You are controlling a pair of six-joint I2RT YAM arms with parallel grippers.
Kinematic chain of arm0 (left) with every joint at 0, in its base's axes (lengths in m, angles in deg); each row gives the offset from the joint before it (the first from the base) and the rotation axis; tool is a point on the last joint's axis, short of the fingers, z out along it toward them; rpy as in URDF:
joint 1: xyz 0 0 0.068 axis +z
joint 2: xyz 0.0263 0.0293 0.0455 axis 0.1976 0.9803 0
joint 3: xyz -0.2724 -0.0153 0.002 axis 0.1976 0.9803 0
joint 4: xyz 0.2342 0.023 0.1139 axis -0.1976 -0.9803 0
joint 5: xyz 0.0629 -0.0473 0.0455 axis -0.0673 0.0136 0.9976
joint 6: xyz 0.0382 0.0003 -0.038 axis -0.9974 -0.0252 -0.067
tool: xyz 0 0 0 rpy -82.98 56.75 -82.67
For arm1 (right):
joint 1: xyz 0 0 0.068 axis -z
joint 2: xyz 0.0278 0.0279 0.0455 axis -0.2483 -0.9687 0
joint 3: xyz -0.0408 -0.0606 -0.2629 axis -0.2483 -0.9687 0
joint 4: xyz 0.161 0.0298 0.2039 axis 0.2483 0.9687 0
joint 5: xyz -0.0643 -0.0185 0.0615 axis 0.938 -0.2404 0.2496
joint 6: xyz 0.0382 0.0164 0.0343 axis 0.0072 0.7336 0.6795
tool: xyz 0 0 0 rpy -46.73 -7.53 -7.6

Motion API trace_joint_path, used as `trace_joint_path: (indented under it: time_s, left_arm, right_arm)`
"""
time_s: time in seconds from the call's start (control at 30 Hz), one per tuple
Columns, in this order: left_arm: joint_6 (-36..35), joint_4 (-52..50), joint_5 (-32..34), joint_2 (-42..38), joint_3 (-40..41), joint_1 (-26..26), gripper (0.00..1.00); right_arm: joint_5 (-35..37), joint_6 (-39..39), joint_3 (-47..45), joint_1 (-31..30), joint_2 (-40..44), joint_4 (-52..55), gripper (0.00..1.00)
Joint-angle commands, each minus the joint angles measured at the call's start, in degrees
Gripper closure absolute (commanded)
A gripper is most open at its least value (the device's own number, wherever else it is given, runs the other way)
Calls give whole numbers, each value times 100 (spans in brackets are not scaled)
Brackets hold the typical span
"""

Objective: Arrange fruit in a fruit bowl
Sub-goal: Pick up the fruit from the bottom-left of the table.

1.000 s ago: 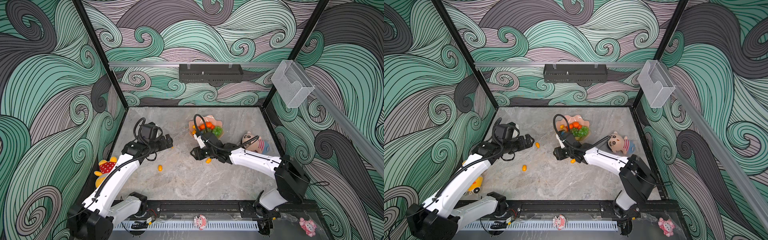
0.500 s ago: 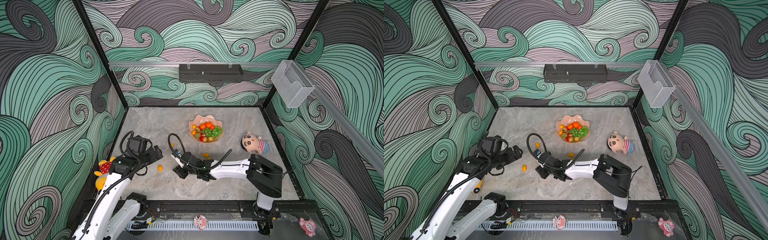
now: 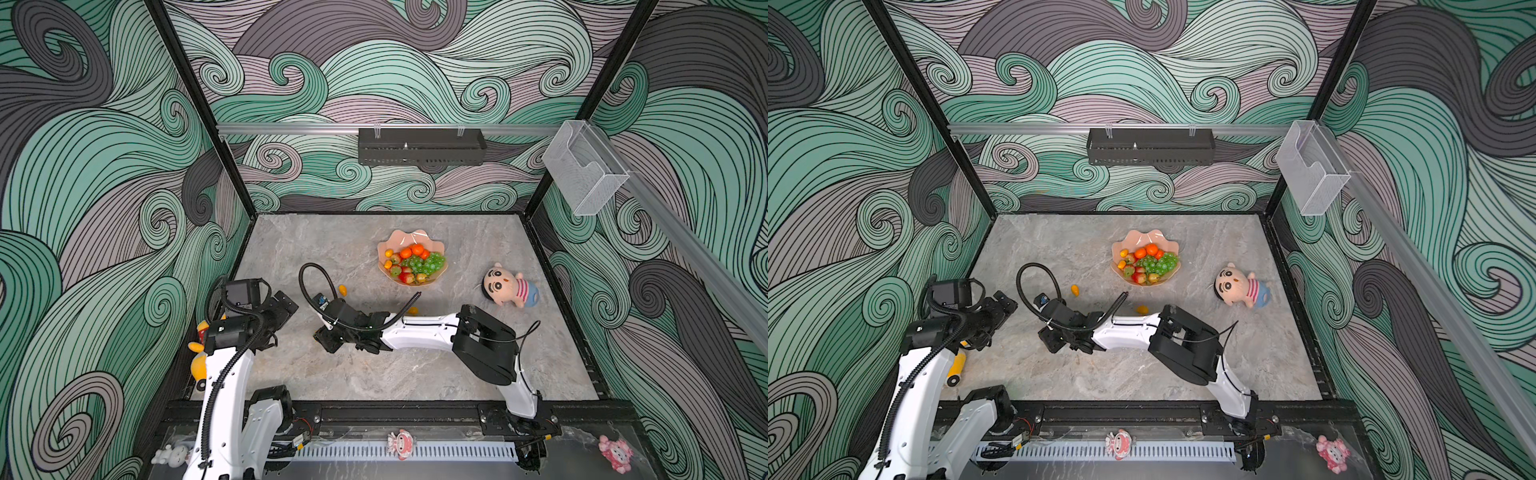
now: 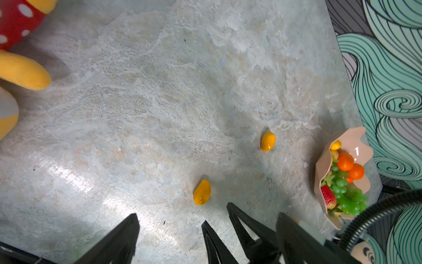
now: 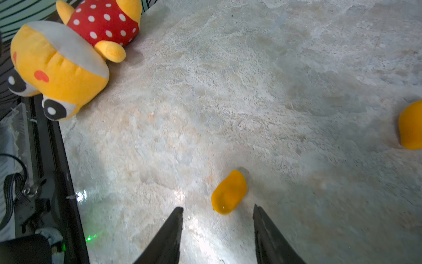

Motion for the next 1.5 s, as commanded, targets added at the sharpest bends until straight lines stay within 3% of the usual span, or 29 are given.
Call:
trace_joint_path:
  time_s: [0.0,0.3,1.0,1.47]
  left_arm:
    - [-43,-183,-465,-27,-16,341,4]
    - [-258,-226,-667,0,13,710,4]
    - [-330,-210,-772,-12,78,821,4]
    - [-339,-89,-894,-15,167,853,4]
  right_arm:
    - [407,474,539,-106,-310,1045,52]
    - [661,506,1430,-165,-906,2061,56]
    - [947,445,2714,-152,-1752,2943,57]
    - [852,479,2716,-135,-1827,3054,73]
